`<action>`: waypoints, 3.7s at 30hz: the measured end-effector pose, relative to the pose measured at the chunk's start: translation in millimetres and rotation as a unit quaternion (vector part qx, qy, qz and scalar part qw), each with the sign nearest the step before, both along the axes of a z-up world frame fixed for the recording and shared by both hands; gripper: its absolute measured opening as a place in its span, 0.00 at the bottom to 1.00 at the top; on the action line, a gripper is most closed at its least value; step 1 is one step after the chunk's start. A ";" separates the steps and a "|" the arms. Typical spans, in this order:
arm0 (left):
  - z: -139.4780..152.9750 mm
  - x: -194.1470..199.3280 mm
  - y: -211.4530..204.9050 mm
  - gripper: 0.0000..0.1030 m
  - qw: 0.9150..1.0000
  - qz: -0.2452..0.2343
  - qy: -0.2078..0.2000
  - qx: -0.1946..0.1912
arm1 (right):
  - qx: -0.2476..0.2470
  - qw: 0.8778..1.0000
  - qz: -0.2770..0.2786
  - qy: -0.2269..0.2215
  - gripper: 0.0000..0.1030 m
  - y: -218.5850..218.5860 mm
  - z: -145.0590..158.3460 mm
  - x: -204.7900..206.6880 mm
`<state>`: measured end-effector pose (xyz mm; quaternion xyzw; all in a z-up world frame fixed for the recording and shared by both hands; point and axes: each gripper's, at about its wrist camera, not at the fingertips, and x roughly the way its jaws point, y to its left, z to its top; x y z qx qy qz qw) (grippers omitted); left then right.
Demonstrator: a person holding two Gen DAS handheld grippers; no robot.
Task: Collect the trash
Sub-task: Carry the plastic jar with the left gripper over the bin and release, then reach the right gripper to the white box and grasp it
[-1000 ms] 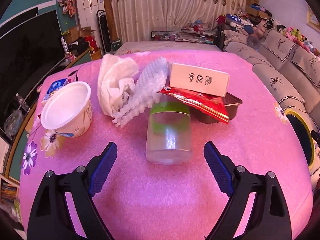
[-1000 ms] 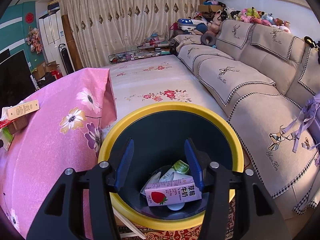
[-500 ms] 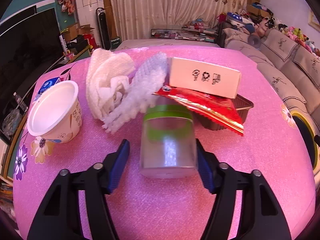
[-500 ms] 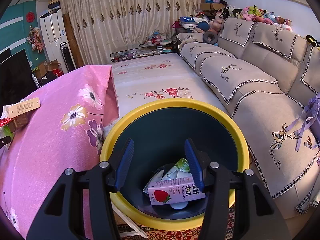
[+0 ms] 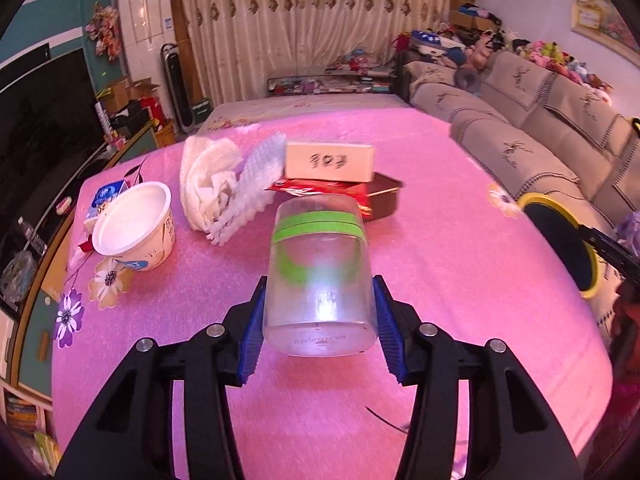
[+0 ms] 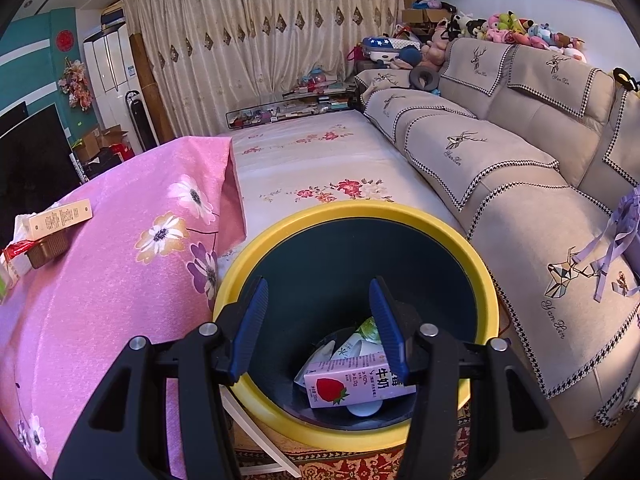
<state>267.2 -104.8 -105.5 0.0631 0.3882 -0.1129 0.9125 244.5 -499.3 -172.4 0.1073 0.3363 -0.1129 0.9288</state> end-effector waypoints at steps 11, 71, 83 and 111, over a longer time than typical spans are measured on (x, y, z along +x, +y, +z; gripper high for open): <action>40.5 -51.8 -80.0 0.48 0.992 -0.120 -0.020 -0.028 | 0.003 1.000 -0.013 -0.013 0.49 -11.1 6.6 -14.1; 25.7 -10.5 27.7 0.95 0.986 0.089 -0.141 -0.026 | -0.035 0.999 0.039 -0.011 0.55 24.9 44.4 2.2; 5.7 -10.6 87.7 0.95 0.977 0.160 -0.139 -0.018 | -0.004 0.982 0.189 -0.009 0.56 175.4 71.4 74.3; 9.4 -18.5 112.7 0.95 0.969 0.197 -0.143 -0.043 | 0.004 0.991 0.131 0.027 0.82 330.9 54.9 176.9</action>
